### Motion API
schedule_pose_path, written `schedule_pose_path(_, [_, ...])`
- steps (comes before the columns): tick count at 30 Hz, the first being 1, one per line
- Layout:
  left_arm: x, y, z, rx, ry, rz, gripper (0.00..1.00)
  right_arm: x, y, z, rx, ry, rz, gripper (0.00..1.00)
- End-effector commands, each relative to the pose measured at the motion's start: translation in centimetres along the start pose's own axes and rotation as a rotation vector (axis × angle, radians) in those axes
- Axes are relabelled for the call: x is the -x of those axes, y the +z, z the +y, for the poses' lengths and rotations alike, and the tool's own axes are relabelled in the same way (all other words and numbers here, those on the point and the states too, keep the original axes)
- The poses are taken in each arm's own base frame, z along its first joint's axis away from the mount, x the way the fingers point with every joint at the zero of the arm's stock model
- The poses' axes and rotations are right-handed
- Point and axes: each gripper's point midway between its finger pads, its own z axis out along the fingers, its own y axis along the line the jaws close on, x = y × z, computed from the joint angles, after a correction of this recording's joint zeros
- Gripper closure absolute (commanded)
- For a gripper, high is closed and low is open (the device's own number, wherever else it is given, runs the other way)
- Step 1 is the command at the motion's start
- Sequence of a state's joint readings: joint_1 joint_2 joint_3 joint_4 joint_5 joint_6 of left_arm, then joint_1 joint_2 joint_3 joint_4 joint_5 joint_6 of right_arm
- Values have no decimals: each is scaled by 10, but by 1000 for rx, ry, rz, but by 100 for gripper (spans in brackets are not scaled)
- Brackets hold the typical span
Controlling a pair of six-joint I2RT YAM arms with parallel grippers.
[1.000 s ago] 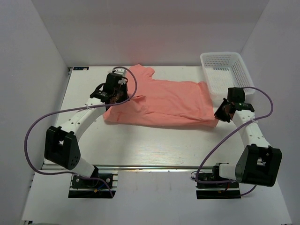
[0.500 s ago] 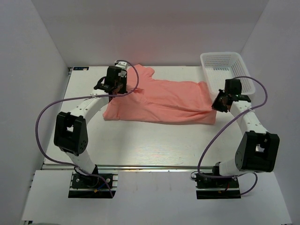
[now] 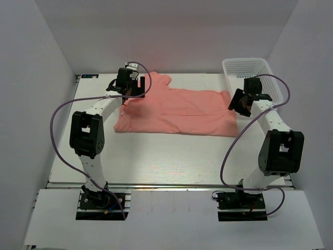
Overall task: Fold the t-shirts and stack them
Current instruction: Fold the flattened tshirt in 1/3 of the way
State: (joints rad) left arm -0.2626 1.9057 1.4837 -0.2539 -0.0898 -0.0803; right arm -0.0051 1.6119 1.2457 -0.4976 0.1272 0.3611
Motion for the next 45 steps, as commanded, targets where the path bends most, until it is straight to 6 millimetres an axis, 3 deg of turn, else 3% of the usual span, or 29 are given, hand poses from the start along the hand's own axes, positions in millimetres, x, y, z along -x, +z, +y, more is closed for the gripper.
schedule_pose_path(1, [28,3,13,28,-18,-29,0,15,-8,15,21,-53,-38,37])
schedule_pose_path(6, [28,1,20,34,-56,-6,0,13,-22,25,63,-90,-55,18])
schedule_pose_path(7, [20,-1,19,26,-65,14,0,15,-27,27,75,-99,-66,10])
schedule_pose_path(8, [26,-9,17,16,-66,-2,0,9,-29,29,86,-110,-59,10])
schedule_pose_path(10, [14,-17,16,9,-86,23,0,3,-37,35,117,-116,-53,10])
schedule_pose_path(12, [17,-36,10,-25,-101,7,0,-16,-34,37,147,-113,-12,10])
schedule_pose_path(13, [-4,-39,4,-57,-119,50,0,-25,-37,40,166,-117,-7,10])
schedule_pose_path(14, [-11,-45,1,-75,-133,63,0,-36,-33,39,172,-107,10,10])
schedule_pose_path(15, [-35,-47,-3,-92,-161,105,0,-42,-34,46,221,-108,21,10])
schedule_pose_path(17, [-42,-58,-14,-161,-172,86,0,-61,-28,44,240,-102,43,10])
schedule_pose_path(18, [-68,-58,-17,-177,-194,130,0,-62,-28,51,275,-105,38,10])
schedule_pose_path(21, [-103,-60,-29,-244,-226,195,0,-78,-17,62,367,-149,99,10])
schedule_pose_path(25, [-136,-60,-3,-106,-276,257,0,-84,4,67,402,-168,129,10])
schedule_pose_path(26, [-152,-61,1,-84,-275,285,0,-91,17,63,382,-167,161,10])
schedule_pose_path(27, [-150,-63,12,-41,-278,261,0,-92,21,62,368,-172,161,10])
schedule_pose_path(29, [-171,-63,19,-18,-285,286,0,-96,36,53,322,-166,166,10])
schedule_pose_path(31, [-170,-61,24,-7,-308,271,0,-102,49,40,245,-158,178,10])
schedule_pose_path(33, [-184,-58,28,-12,-328,308,0,-112,59,30,201,-139,216,10])
schedule_pose_path(40, [-238,-80,48,102,-400,481,0,-147,52,8,133,-111,275,10])
schedule_pose_path(43, [-272,-113,56,218,-477,601,0,-163,42,6,149,-82,305,10])
schedule_pose_path(45, [-284,-127,54,267,-590,622,0,-181,34,8,185,-72,345,10])
